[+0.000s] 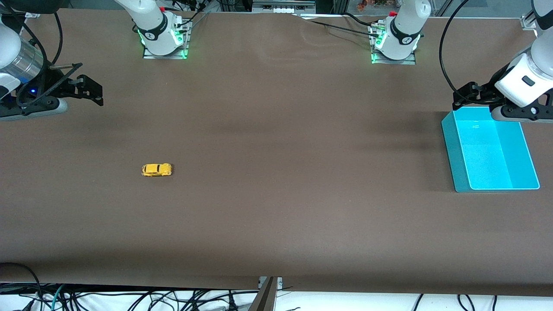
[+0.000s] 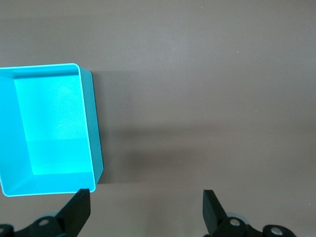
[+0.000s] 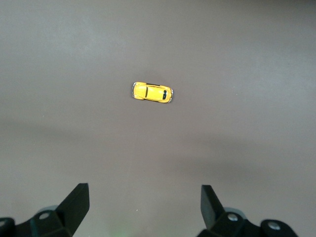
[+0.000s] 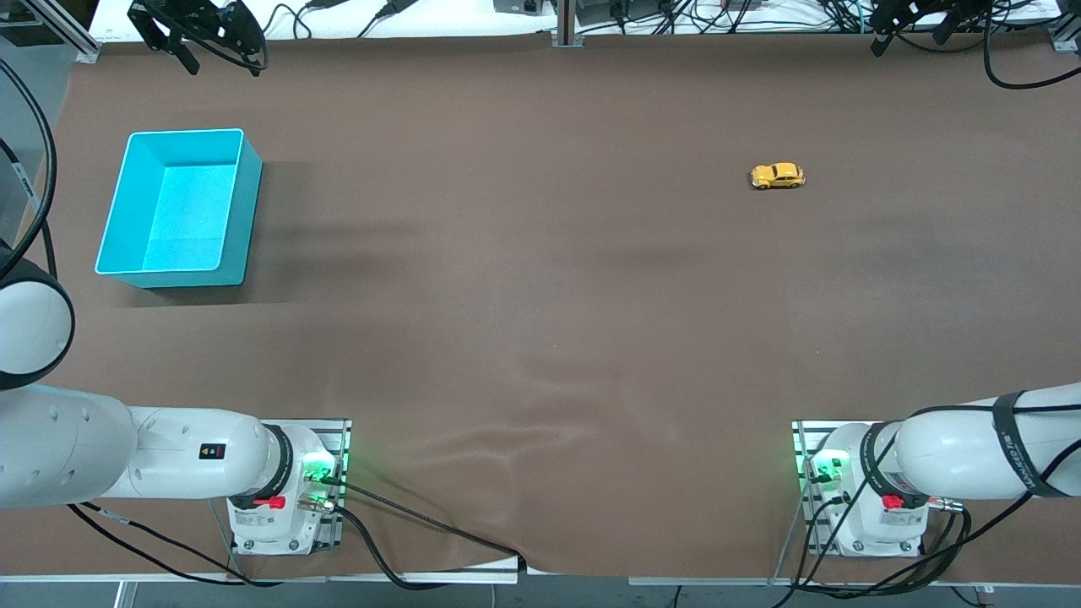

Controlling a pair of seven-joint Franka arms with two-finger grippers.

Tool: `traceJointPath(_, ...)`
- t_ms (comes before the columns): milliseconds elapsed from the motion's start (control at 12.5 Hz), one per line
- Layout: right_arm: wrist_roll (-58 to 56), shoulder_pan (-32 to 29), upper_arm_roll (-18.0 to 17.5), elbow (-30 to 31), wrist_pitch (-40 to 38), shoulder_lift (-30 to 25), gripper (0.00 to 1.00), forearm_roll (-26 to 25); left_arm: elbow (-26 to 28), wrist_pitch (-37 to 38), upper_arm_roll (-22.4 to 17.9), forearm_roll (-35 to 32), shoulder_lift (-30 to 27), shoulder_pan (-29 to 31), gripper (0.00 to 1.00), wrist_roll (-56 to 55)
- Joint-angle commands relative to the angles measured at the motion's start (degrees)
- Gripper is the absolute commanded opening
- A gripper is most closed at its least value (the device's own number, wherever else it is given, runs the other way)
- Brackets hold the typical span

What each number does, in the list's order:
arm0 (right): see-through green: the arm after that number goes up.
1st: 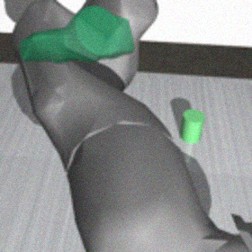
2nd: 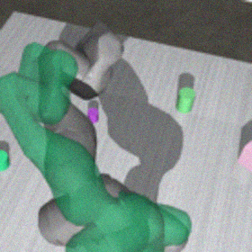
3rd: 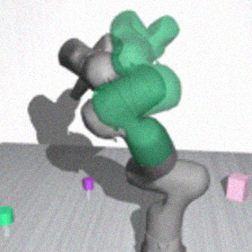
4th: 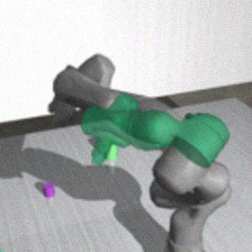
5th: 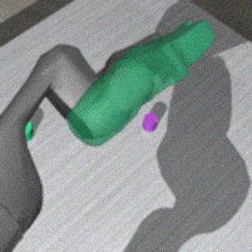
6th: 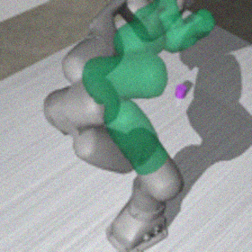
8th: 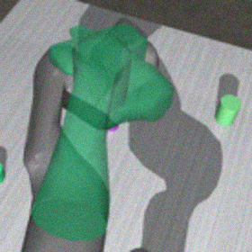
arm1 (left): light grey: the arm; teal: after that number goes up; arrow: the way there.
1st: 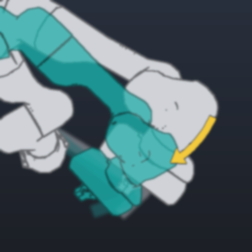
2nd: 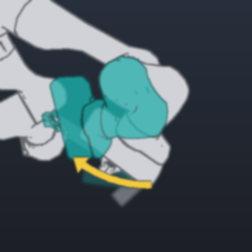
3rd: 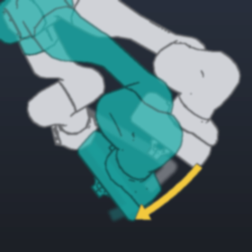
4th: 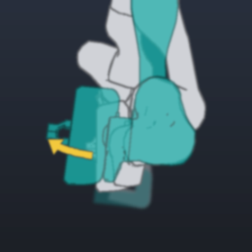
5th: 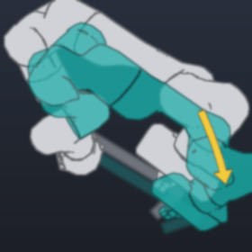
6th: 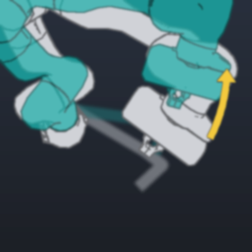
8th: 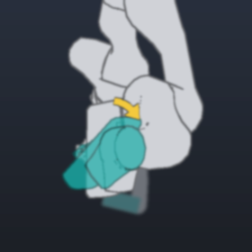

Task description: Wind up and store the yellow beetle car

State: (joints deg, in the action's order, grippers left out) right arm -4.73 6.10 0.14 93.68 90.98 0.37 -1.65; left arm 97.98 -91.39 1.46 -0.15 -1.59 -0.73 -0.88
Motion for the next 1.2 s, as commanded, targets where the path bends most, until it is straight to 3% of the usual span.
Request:
traceJointPath(0, -0.5, -0.6, -0.2, -0.2, -0.6, -0.6, 1.00, 0.4, -1.8, 1.3, 0.2, -1.6, 0.8, -0.5, 1.00, -0.7)
traceJointPath(798, 0.2, -0.6, -0.3, -0.2, -0.1, 1.6, 1.00, 0.8, -1.8, 1.3, 1.0, -1.6, 0.8, 0.2, 1.00, -0.3)
traceJointPath(1118, -10.0, 1.5, -0.9, -0.1, 0.2, 5.9, 1.00, 1.2, -1.8, 1.6, 0.9, -1.6, 0.8, 0.4, 1.00, -0.2)
